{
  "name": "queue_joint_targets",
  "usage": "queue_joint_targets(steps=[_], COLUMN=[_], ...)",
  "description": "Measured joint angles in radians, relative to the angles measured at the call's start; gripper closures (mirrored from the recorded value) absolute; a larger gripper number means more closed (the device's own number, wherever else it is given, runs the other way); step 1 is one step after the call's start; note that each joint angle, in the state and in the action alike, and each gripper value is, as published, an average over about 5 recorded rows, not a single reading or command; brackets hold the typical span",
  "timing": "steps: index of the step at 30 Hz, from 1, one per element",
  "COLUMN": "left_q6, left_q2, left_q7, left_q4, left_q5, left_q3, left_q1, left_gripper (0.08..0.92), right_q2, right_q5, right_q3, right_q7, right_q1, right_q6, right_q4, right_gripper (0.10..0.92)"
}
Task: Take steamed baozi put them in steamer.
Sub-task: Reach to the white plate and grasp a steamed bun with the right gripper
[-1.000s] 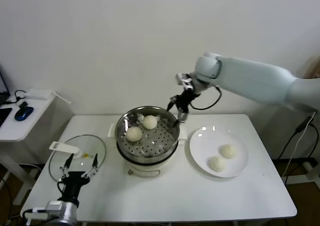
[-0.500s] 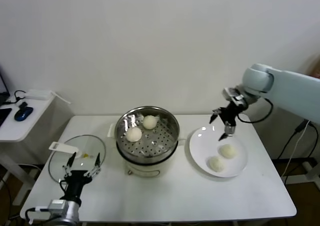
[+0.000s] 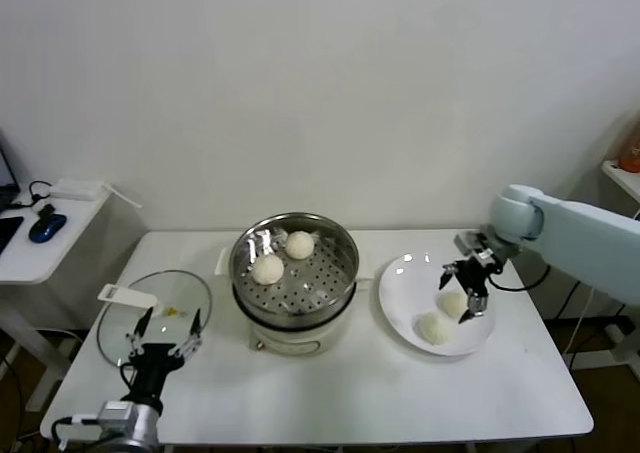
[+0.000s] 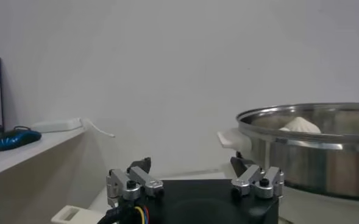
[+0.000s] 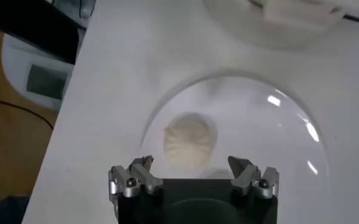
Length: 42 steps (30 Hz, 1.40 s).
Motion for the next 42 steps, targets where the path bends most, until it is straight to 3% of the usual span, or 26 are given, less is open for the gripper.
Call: queue_joint_targets(steps=[35, 42], left_q6=[-0.006, -0.005], left_q2=[0.001, 0.001], left_q7=[0.0, 0.0], left_q4=[0.014, 0.014], left_q5=[-0.006, -0.006], left_q3=[-0.01, -0.01], left_q1=[0.005, 0.004], left_gripper=[0.177, 0.177], right_q2=[0.112, 0.116], right_q5=[-0.159, -0.171], right_q3=[0.121, 0.128], right_q7=[0.039, 0.038], right_q1=[-0.198, -0.205], right_q6=[0.055, 0.057], right_q4=[-0.12, -0.129], right_gripper=[0.203, 0.263])
